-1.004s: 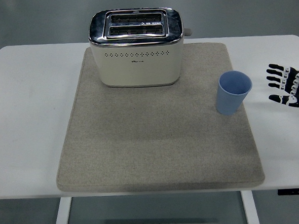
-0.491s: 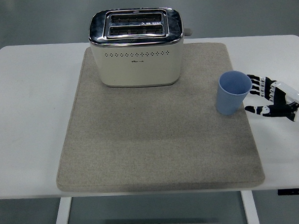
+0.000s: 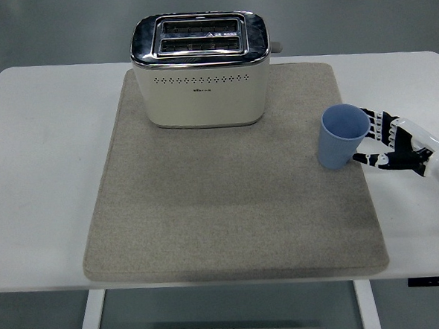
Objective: Put the water cup in front of the bread machine
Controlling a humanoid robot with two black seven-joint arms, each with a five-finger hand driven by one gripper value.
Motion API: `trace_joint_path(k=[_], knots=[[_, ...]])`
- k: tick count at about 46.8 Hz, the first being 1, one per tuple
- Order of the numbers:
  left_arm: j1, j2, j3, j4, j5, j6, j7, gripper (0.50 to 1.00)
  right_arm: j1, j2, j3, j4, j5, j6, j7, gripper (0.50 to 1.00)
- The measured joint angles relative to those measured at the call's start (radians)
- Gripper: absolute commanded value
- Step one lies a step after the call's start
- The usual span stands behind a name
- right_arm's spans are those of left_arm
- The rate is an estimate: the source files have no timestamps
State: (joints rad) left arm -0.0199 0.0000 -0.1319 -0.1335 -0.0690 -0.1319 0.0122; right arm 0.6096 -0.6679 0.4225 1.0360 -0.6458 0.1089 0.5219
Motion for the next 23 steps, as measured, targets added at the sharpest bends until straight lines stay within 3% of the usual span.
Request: trace_joint_path(k=[23], knots=[[0.0, 0.0, 0.0, 0.0, 0.0, 0.0, 0.0, 0.999, 0.034, 0.064, -0.008, -0.01, 0.0, -0.008, -0.022, 0.942]])
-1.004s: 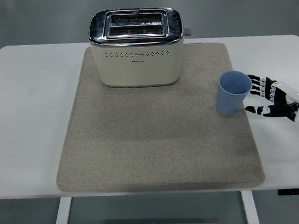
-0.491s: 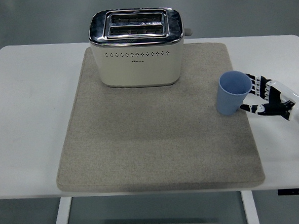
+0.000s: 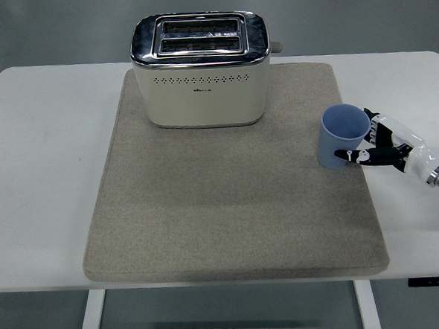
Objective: Put the water cup in front of the bread machine
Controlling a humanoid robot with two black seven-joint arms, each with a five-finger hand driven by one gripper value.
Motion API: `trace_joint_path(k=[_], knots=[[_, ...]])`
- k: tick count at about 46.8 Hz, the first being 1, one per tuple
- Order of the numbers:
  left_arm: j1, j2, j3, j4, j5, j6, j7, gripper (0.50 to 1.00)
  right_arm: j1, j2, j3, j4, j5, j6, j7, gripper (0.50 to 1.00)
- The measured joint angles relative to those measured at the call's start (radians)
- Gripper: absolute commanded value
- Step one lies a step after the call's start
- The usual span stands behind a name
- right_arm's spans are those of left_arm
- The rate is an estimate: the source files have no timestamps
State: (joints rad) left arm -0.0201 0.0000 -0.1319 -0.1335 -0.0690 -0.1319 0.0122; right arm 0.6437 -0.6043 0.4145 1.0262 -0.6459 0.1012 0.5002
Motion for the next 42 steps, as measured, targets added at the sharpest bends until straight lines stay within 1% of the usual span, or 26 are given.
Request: trace_joint_path(k=[9, 11, 12, 17, 19, 20, 21, 31, 42], knots=[[0.0, 0.0, 0.0, 0.0, 0.0, 0.0, 0.0, 0.999, 0.003, 0.008, -0.001, 0.0, 0.0, 0.0, 0.0, 0.936], [0.0, 0.0, 0.0, 0.0, 0.0, 0.0, 0.0, 1.0, 0.003, 0.008, -0.002, 0.0, 0.0, 0.0, 0.0, 0.926], [0.0, 0.0, 0.0, 0.0, 0.0, 0.0, 0.0, 1.0, 0.003, 0.008, -0.002, 0.0, 0.0, 0.0, 0.0, 0.905], [0.0, 0.0, 0.0, 0.0, 0.0, 0.0, 0.0, 0.999, 0.003, 0.008, -0.003, 0.0, -0.001, 0.002, 0.0, 0.742], [0.0, 0.0, 0.0, 0.0, 0.0, 0.0, 0.0, 1.0, 0.004, 0.008, -0.003, 0.0, -0.003, 0.002, 0.002, 0.63], [0.0, 0.0, 0.0, 0.0, 0.0, 0.0, 0.0, 0.999, 0.005, 0.008, -0.003, 0.0, -0.004, 0.002, 0.003, 0.558], [0.0, 0.0, 0.0, 0.0, 0.0, 0.0, 0.0, 0.999, 0.006, 0.008, -0.003, 0.0, -0.008, 0.002, 0.004, 0.5], [0.0, 0.0, 0.0, 0.0, 0.0, 0.0, 0.0, 1.0, 0.008, 0.008, 0.002, 0.001, -0.116, -0.006, 0.005, 0.5], [0.0, 0.0, 0.0, 0.0, 0.0, 0.0, 0.0, 0.999, 0.022, 0.008, 0.005, 0.002, -0.114, -0.007, 0.003, 0.5]])
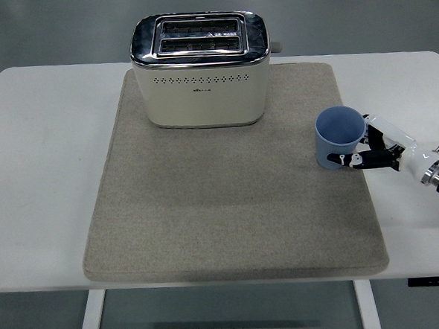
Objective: Put the water cup in front of the bread machine
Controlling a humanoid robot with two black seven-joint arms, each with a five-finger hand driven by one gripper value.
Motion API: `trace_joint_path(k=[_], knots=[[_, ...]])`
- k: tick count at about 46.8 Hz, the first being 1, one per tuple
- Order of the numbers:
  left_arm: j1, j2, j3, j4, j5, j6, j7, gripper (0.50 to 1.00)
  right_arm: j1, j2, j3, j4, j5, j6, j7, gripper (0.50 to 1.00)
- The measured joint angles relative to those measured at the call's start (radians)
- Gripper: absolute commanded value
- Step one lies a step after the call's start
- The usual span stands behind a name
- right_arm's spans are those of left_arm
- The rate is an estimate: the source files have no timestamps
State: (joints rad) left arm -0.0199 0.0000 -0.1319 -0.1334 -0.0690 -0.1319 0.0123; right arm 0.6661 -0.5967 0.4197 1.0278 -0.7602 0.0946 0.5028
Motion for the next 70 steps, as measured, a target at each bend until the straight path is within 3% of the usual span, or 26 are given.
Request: trace_joint_path(k=[11, 20, 25, 36, 51, 65, 70], knots=[[0.0, 0.0, 0.0, 0.0, 0.0, 0.0, 0.0, 0.999, 0.027, 0.0, -0.001, 0.018, 0.016, 0.016, -0.003, 0.5], [0.0, 0.0, 0.0, 0.0, 0.0, 0.0, 0.0, 0.999, 0.025, 0.0, -0.003, 0.095, 0.022, 0.027, -0.005, 0.5], [0.0, 0.0, 0.0, 0.0, 0.0, 0.0, 0.0, 0.999, 0.025, 0.004, -0.005, 0.133, 0.024, 0.04, -0.031, 0.5], [0.0, 0.0, 0.0, 0.0, 0.0, 0.0, 0.0, 0.999, 0.074, 0.117, -0.049, 0.132, 0.018, 0.02, -0.079, 0.5], [0.0, 0.0, 0.0, 0.0, 0.0, 0.0, 0.0, 0.999, 0.187, 0.326, -0.132, 0.021, 0.024, -0.012, -0.093, 0.5], [0.0, 0.0, 0.0, 0.0, 0.0, 0.0, 0.0, 0.999, 0.228, 0.496, -0.152, -0.19, 0.02, 0.003, -0.104, 0.5], [0.0, 0.0, 0.0, 0.0, 0.0, 0.0, 0.0, 1.0, 0.231, 0.523, -0.152, -0.227, 0.02, 0.009, -0.104, 0.5]])
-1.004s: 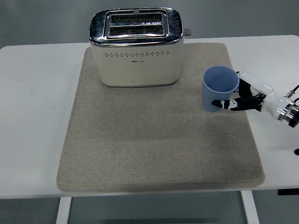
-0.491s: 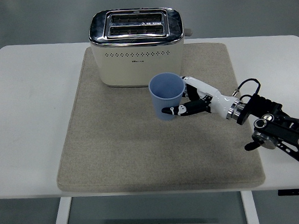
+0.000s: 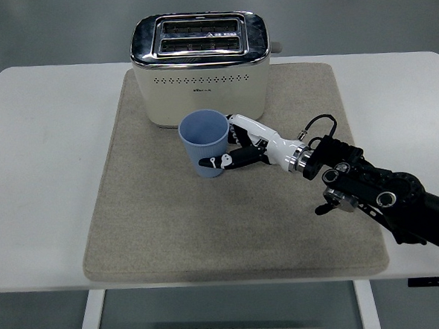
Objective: Put the water cup in front of the bread machine
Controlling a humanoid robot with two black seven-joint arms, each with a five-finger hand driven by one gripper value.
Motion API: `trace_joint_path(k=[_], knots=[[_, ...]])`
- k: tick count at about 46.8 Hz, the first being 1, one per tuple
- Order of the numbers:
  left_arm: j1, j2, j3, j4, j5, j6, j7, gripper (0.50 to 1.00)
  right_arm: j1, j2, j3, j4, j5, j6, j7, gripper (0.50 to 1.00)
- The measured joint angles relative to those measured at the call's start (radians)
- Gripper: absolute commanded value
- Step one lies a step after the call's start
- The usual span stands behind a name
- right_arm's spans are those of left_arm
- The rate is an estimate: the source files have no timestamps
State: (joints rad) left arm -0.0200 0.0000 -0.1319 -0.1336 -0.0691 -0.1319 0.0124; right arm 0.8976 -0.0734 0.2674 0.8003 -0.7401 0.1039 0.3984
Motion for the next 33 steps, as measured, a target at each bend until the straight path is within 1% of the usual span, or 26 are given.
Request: trace_joint_path(k=[21, 24, 25, 27, 33], knots=[[0.0, 0.0, 0.0, 0.0, 0.0, 0.0, 0.0, 0.999, 0.023, 0.024, 0.005, -0.009, 0.004, -0.01, 0.001, 0.5], [0.0, 0.0, 0.0, 0.0, 0.0, 0.0, 0.0, 0.999, 0.023, 0.024, 0.006, -0.009, 0.004, -0.01, 0.001, 0.651], [0.0, 0.0, 0.0, 0.0, 0.0, 0.0, 0.0, 0.999, 0.022, 0.024, 0.007, -0.009, 0.004, -0.011, 0.001, 0.72], [0.0, 0.0, 0.0, 0.0, 0.0, 0.0, 0.0, 1.0, 0.022, 0.024, 0.007, -0.01, 0.004, -0.012, 0.001, 0.955], [0.0, 0.0, 0.0, 0.0, 0.0, 0.0, 0.0, 0.999, 0.022, 0.023, 0.007, -0.011, 0.002, -0.012, 0.002, 0.95]])
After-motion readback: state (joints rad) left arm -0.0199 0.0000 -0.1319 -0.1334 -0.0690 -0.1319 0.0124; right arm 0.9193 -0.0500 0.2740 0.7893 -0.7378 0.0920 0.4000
